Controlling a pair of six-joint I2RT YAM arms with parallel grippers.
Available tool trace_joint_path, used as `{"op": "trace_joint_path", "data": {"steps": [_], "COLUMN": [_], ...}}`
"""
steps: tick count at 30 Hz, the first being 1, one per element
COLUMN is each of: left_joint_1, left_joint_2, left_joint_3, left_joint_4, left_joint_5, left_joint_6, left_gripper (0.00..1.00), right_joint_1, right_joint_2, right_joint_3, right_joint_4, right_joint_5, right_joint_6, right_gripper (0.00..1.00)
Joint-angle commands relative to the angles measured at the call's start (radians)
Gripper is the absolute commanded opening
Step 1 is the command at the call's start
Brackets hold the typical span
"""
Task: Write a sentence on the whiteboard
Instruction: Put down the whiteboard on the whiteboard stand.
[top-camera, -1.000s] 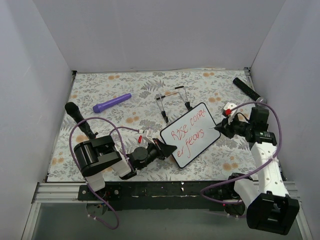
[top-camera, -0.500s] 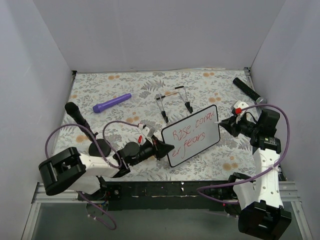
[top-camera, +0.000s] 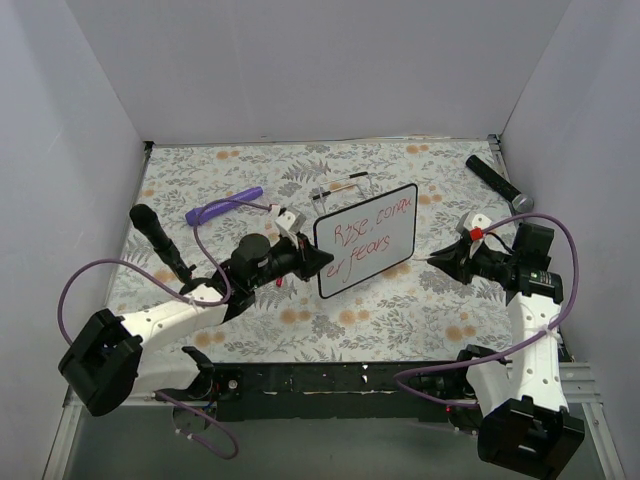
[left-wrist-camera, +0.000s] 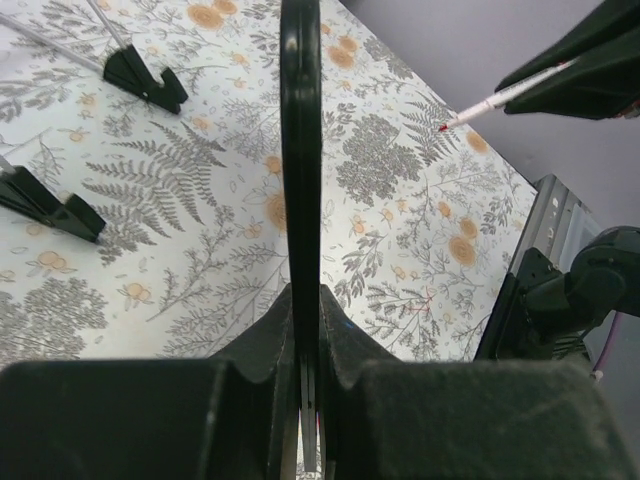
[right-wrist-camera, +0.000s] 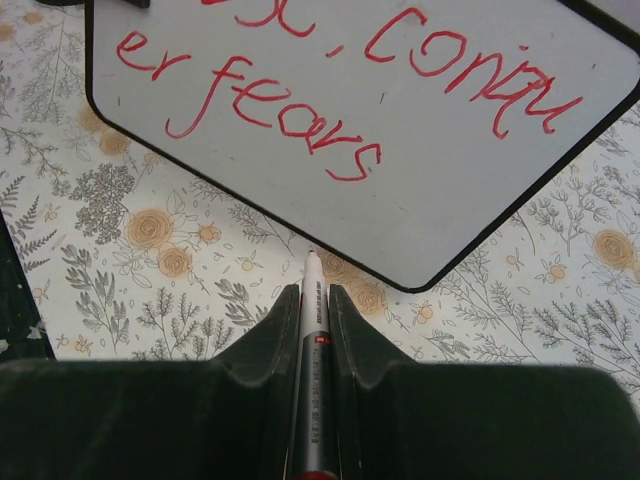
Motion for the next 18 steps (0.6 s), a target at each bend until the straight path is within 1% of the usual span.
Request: {"op": "trace_joint_path", "data": {"steps": [1,2,3,5,6,8,13,18], "left_joint_1": [0.102,0.157,0.187,0.266,0.285,0.332,0.382,0.419], "left_joint_2": [-0.034,-0.019,0.004,0.077,0.102,0.170,0.302,0.426], "left_joint_3": [0.184,0.222,0.288,0.353,0.400,0.433,0.555,0.626], "left_joint_4": [-0.067,-0.084,-0.108,-0.124,-0.121,-0.102,-0.087,-0.035], "left_joint_5": [0.197,0.237,0.283,0.382,0.401,0.441,0.472,0.513], "left_joint_6": [0.084,0.090,0.098,0.100,0.101,0.101,0.110,0.103], "left_gripper": [0.00,0.00,0.00,0.00,0.00,0.00,0.00,0.00], "right_joint_1": [-0.008,-0.006,-0.006,-0.006,-0.006,-0.006,-0.006,-0.006], "right_joint_2": [0.016,0.019,0.022,0.030,0.030,0.035,0.047,0.062], "right_joint_3": [0.042,0.044,0.044,0.044,0.044,0.041,0.037,0.036], "right_joint_4": [-0.048,-0.050,-0.054,-0.062,-0.063,-0.065,-0.066,-0.063], "right_joint_5": [-0.062,-0.070,-0.071,-0.074,-0.074,-0.073,-0.070,-0.067], "right_joint_6": [-0.046,-0.048,-0.051,-0.055,-0.057,-0.059,-0.059,-0.059], "right_gripper": [0.01,0.01,0.01,0.01,0.01,0.01,0.01,0.01]}}
